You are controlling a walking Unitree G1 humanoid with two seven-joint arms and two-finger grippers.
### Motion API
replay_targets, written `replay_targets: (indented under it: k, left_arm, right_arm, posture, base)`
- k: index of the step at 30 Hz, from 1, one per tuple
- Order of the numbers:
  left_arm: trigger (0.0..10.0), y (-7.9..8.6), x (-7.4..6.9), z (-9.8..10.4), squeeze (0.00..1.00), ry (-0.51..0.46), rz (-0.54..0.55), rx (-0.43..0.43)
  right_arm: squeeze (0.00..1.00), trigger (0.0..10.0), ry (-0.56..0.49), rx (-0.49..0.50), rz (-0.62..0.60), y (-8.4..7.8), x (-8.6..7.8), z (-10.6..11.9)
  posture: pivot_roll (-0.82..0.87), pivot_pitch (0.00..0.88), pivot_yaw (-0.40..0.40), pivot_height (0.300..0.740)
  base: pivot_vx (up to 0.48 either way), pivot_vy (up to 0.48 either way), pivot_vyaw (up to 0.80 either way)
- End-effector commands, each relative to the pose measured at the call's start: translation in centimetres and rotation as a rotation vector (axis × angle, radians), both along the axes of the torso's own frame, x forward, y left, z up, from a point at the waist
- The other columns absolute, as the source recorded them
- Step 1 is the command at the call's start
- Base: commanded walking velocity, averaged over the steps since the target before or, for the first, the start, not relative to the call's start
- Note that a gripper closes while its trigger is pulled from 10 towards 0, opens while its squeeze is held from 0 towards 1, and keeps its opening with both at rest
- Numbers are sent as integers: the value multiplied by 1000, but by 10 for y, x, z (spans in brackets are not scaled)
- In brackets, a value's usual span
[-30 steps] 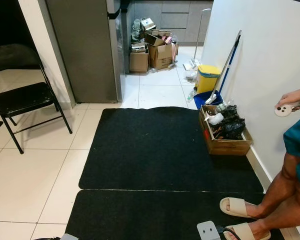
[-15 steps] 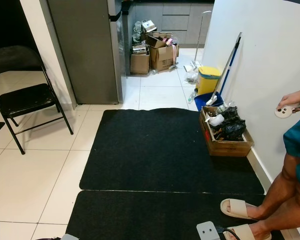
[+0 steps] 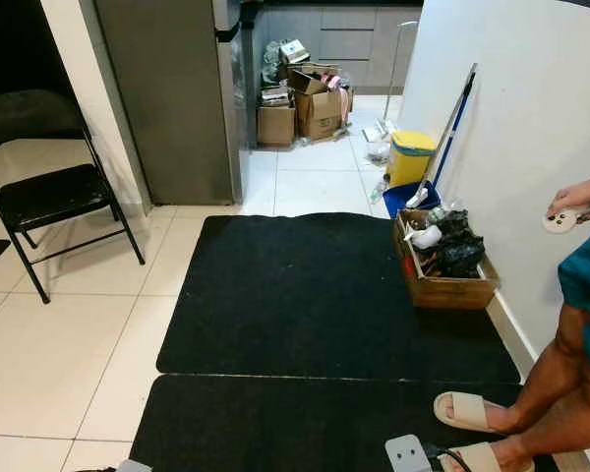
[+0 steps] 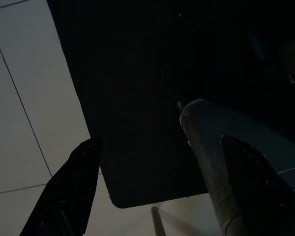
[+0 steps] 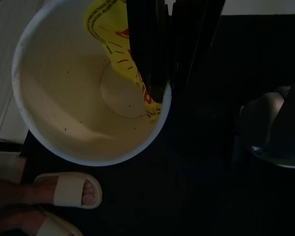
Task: Restocking fridge
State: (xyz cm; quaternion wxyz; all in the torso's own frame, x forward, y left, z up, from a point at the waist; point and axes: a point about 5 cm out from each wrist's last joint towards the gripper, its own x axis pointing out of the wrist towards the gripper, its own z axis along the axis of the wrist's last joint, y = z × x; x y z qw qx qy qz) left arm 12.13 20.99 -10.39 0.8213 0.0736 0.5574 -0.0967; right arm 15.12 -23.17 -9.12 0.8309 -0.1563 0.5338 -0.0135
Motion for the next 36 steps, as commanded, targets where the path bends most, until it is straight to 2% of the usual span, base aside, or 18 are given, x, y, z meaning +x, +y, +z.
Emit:
replay_targets:
  k: [1, 12, 29, 36]
  left_arm:
    - [10000, -2, -1, -1, 0, 3, 13, -9]
    - [10000, -1, -1, -1, 0, -5, 52, -18]
    - [10000, -1, -1, -1, 0, -4, 49, -18]
    - [10000, -2, -1, -1, 0, -4, 40, -15]
  right_arm:
    - [0, 10000, -8, 6, 2, 1, 1, 0]
    - [0, 10000, -4, 6, 7, 2, 1, 0]
    - [0, 10000, 2, 16, 1, 2, 0, -1]
    - [0, 10000, -5, 16, 5, 2, 0, -1]
  posture:
    - [33, 0, -6, 740]
    - [31, 0, -5, 740]
    - [30, 0, -4, 740]
    - [31, 0, -5, 740]
  base:
    - [304, 0, 0]
    - [311, 0, 0]
    - [311, 0, -775]
    - [302, 0, 0]
